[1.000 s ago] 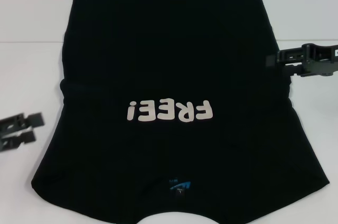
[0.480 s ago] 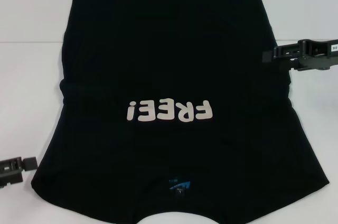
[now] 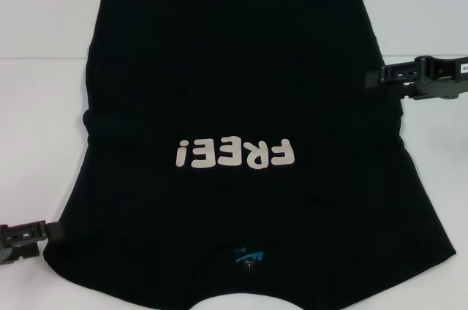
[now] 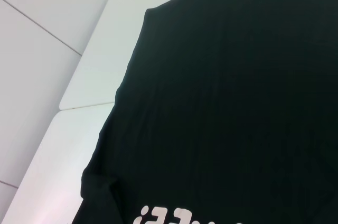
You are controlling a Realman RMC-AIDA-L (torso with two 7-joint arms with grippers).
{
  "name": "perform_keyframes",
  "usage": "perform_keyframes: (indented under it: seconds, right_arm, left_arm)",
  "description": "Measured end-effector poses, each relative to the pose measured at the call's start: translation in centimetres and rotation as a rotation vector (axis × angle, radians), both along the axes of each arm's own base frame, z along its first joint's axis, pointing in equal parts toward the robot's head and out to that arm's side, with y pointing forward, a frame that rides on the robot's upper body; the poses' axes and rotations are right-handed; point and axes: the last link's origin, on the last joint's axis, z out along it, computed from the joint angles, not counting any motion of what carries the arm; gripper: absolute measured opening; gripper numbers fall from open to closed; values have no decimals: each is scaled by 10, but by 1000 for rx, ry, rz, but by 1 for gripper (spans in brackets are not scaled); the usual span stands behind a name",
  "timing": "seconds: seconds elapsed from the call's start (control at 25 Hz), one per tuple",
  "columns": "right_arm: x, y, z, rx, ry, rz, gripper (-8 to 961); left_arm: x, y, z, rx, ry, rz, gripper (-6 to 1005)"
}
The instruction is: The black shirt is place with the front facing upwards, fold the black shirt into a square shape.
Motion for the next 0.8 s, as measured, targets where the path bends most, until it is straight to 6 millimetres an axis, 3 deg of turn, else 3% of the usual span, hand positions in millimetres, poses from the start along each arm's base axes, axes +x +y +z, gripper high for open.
perform_keyframes:
  seconds: [0.8]
  right_arm:
    - [2,-1,1,1,6,-6,763]
  left_arm:
    - [6,10,-12,-29,-7,22,878]
